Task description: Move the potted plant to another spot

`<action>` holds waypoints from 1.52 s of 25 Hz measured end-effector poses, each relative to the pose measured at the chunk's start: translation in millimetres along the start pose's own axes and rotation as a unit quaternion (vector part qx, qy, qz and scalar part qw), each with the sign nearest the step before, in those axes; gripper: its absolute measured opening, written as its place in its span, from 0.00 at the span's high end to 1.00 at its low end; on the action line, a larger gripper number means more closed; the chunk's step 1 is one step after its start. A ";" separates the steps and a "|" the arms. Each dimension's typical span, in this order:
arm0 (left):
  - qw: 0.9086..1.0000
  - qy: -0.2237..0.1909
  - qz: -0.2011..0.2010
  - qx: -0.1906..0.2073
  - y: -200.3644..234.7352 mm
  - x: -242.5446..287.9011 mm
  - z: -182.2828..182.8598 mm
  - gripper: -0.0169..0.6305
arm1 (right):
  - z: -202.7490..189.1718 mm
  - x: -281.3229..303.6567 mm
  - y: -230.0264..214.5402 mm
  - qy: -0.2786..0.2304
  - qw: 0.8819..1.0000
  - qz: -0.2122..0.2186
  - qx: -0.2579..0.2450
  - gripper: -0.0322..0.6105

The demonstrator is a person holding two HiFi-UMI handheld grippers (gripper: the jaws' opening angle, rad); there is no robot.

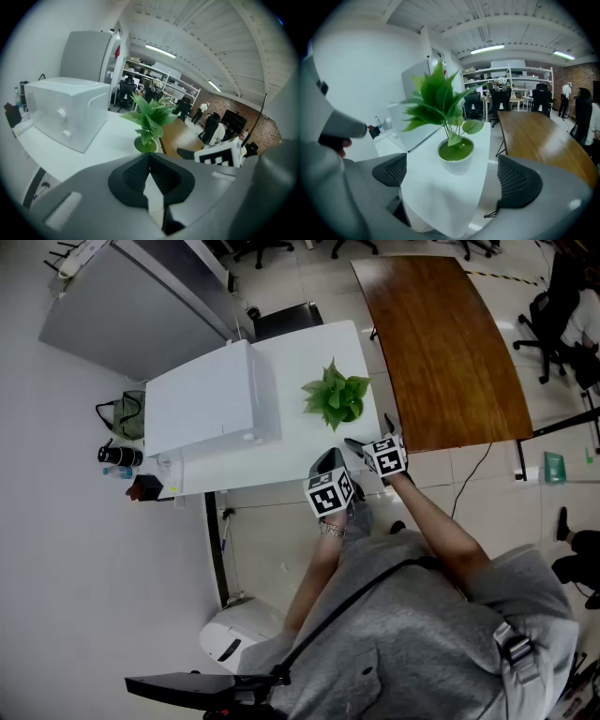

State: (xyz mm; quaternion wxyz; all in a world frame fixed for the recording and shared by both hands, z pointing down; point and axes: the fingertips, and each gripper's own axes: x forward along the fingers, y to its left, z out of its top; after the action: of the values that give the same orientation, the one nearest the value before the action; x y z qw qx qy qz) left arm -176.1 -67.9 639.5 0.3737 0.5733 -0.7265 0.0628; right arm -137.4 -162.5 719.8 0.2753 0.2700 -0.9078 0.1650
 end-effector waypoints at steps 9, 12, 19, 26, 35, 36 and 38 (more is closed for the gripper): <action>0.999 0.007 0.016 -0.040 73.5 34.2 53.7 0.95 | -2.7 105.0 -14.1 0.082 0.996 -0.038 -0.025 0.04; 0.999 0.019 0.017 -0.045 79.0 44.2 53.6 0.95 | -14.8 122.8 -20.8 0.112 0.993 -0.038 -0.018 0.04; 0.998 0.017 0.030 -0.056 86.6 57.1 67.7 0.95 | -22.5 137.1 -17.9 0.138 0.990 -0.009 -0.036 0.05; 0.998 0.016 0.028 -0.051 76.9 74.0 81.8 0.95 | -5.4 131.4 -30.8 0.105 0.993 0.002 -0.047 0.08; 0.999 0.044 -0.028 0.001 9.2 123.9 81.6 0.95 | -42.9 50.7 -207.8 0.104 0.981 -0.148 0.070 0.08; 0.998 0.048 -0.036 0.008 -2.5 129.2 81.3 0.95 | -52.9 35.5 -228.2 0.108 0.977 -0.164 0.085 0.08; 0.997 0.056 -0.052 0.024 -25.6 139.2 80.1 0.95 | -70.9 14.4 -259.5 0.109 0.971 -0.185 0.106 0.08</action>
State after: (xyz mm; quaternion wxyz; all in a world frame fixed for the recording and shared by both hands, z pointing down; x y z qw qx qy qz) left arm -200.1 -227.5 659.3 0.4030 0.6146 -0.6717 0.0928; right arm 32.4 -344.1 823.7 0.3681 0.4412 -0.7840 0.2348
